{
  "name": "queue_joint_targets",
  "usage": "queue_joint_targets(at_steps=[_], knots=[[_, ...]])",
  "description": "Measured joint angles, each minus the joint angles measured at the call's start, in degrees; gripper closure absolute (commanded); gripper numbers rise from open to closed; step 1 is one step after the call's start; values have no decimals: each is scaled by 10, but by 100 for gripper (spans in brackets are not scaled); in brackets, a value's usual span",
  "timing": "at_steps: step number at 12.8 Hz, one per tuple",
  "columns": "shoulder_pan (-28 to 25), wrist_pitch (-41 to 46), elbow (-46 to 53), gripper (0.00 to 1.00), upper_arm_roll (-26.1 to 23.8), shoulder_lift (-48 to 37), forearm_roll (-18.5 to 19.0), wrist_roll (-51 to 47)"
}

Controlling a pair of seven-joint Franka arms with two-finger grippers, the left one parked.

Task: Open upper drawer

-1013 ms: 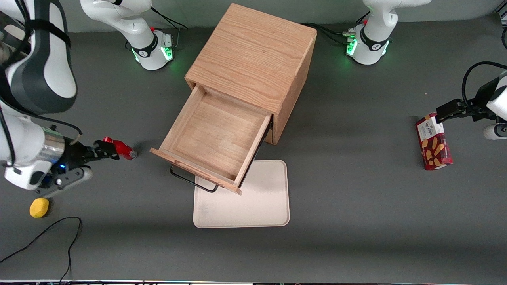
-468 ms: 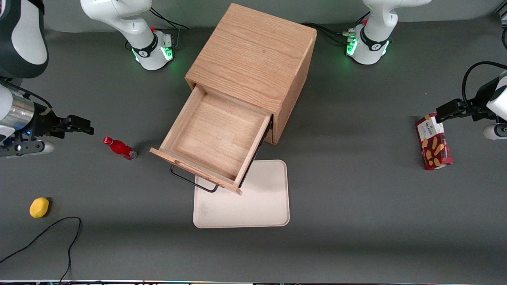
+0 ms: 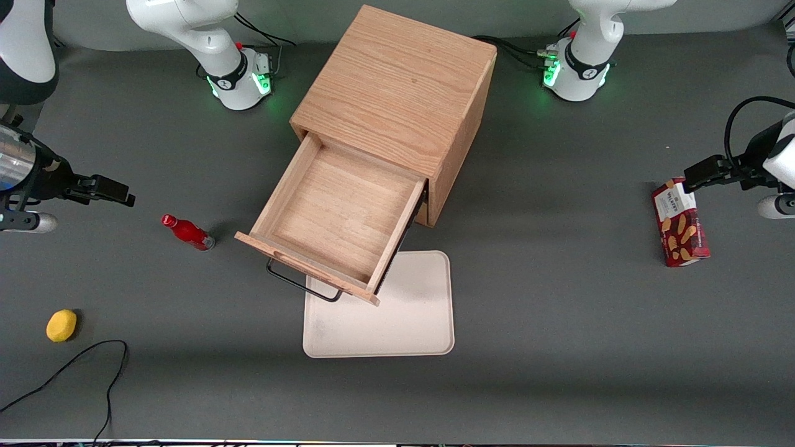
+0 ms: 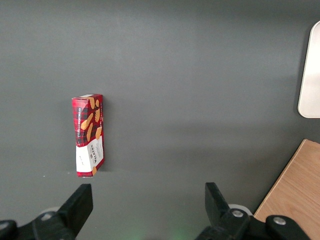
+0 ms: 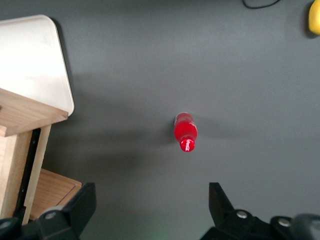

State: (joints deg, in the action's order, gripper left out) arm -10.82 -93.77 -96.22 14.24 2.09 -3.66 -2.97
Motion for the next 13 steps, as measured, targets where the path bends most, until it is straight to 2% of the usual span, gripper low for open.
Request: queue_joint_targets(at_steps=[7, 8, 10, 11, 13], knots=[[2, 4, 10, 0, -4, 0, 0, 26], [19, 7, 10, 0, -23, -1, 0, 30], [84, 19, 11, 0, -100, -7, 0, 31], [98, 19, 12, 0, -119, -9, 0, 30], [105, 19, 26, 0, -125, -11, 0, 29]])
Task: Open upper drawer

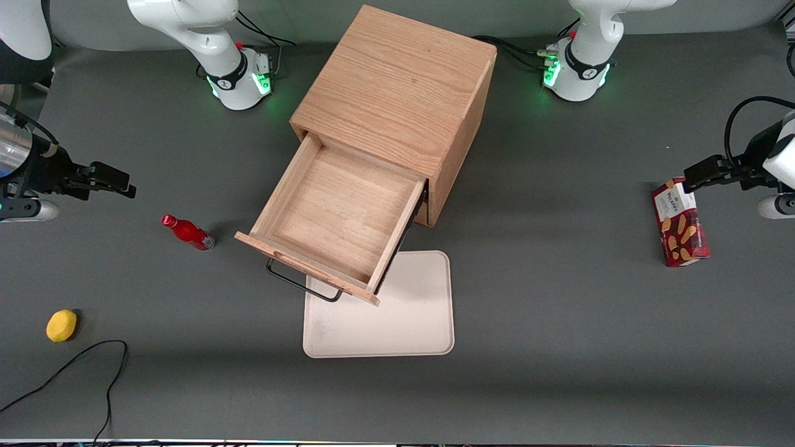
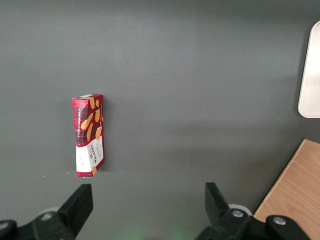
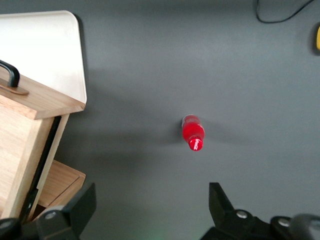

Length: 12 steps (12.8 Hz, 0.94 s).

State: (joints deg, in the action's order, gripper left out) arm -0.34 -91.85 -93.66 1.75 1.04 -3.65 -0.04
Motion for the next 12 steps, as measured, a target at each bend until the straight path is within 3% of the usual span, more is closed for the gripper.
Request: queue_joint_targets(at_steps=[12], knots=[[-18, 29, 21, 0, 17, 9, 2, 0]])
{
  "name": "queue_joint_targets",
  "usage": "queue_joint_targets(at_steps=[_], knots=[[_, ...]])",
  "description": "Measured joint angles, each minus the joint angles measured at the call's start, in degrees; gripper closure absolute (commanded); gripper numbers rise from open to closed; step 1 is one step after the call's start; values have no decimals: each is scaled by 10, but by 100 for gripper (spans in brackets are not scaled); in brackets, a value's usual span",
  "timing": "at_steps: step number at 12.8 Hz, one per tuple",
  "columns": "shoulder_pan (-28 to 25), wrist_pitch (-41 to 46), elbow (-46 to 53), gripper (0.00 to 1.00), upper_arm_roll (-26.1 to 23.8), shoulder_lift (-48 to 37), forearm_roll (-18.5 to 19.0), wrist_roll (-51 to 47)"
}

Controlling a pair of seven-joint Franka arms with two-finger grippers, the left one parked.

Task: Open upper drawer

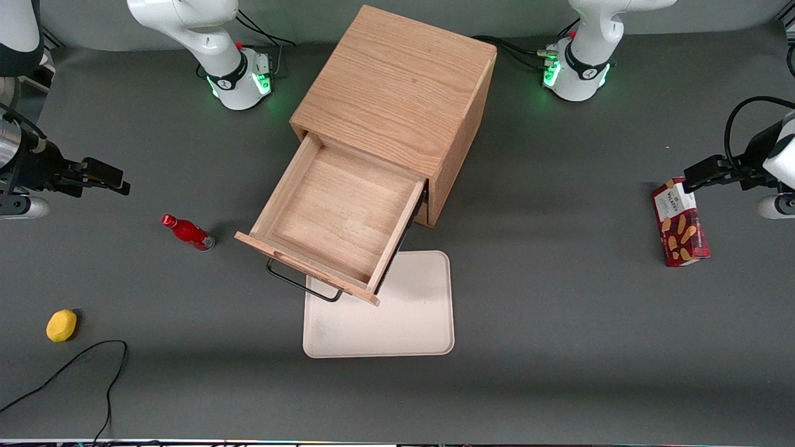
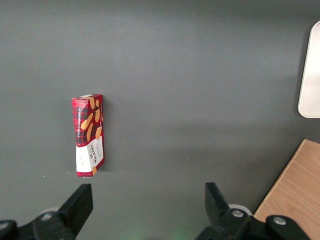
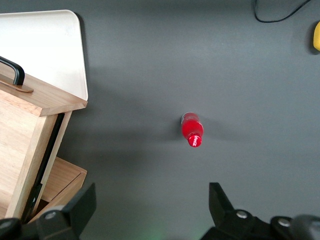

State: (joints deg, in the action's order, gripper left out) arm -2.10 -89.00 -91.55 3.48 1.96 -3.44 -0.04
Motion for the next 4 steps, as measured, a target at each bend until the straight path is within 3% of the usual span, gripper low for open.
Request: queue_joint_targets(at_steps=[4], knots=[[0, 0, 0, 0, 1, 2, 14, 0]])
